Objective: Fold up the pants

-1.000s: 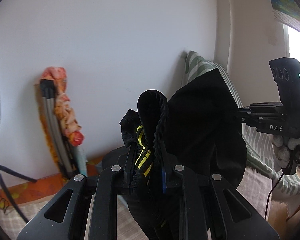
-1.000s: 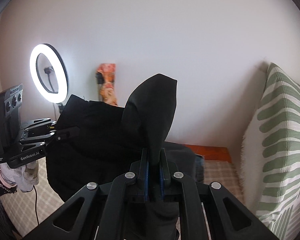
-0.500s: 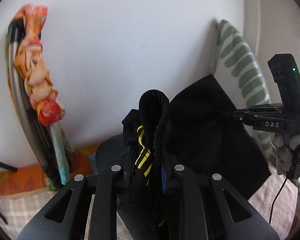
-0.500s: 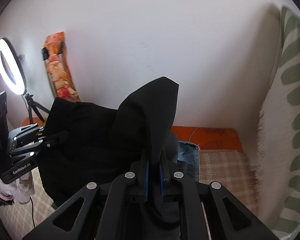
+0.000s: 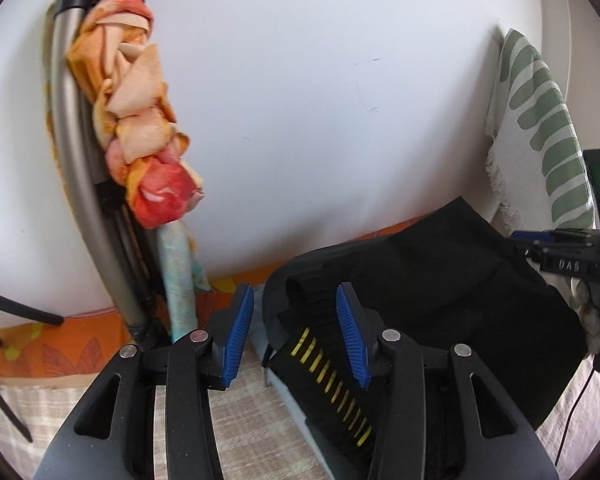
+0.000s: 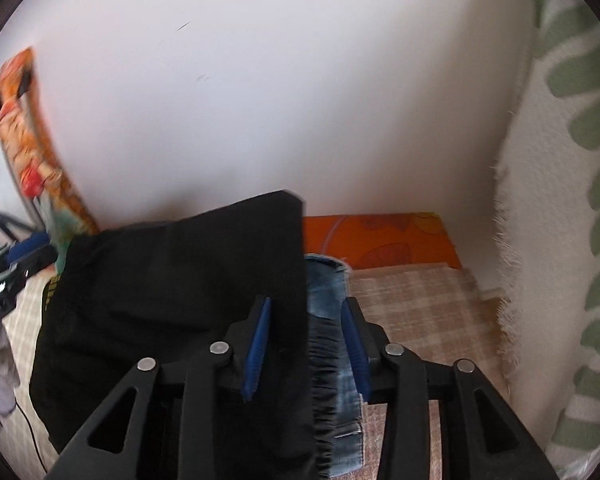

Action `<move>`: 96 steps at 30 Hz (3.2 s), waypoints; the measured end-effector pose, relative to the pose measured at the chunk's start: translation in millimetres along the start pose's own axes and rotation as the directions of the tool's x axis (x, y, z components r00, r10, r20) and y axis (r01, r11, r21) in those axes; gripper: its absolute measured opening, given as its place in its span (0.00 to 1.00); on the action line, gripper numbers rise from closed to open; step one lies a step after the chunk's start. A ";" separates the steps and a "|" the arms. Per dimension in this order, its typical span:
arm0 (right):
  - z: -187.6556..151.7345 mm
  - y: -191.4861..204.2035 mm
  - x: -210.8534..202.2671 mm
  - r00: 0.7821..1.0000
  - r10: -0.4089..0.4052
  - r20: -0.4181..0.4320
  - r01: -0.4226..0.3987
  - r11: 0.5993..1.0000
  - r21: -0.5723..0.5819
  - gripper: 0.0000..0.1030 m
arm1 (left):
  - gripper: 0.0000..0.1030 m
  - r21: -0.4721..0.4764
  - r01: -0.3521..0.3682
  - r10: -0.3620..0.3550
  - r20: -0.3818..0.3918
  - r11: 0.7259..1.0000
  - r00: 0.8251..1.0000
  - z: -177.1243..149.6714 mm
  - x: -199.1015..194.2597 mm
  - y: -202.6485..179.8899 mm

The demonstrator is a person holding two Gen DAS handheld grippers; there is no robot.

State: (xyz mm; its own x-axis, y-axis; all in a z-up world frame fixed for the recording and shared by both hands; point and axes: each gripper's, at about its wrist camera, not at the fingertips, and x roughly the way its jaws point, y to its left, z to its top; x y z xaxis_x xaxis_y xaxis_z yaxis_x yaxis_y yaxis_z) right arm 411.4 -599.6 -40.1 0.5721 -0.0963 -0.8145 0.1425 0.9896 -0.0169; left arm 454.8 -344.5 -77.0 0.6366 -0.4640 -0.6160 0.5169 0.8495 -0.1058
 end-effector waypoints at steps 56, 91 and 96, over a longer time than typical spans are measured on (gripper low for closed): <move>-188.9 183.7 -248.7 0.954 -0.133 0.270 0.088 0.981 0.171 1.00 | 0.81 0.046 0.129 -0.130 0.016 0.991 0.991 -168.9 -290.4 38.2; -196.6 184.1 -238.2 0.943 -0.161 0.291 0.110 0.977 0.184 1.00 | 0.86 0.060 0.081 -0.081 0.005 0.995 0.997 -175.9 -291.4 44.4; -196.7 184.5 -237.9 0.943 -0.160 0.293 0.110 0.978 0.180 1.00 | 0.86 0.055 0.078 -0.079 0.009 0.995 0.997 -175.5 -293.5 45.4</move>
State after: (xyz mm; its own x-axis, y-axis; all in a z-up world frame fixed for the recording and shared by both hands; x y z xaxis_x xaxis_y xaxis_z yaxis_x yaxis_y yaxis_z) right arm 142.7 -373.1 36.5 0.7531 -0.2804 -0.5952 0.3475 0.9377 -0.0020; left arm 190.9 -125.6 -38.1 0.5988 -0.5318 -0.5988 0.5960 0.7954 -0.1104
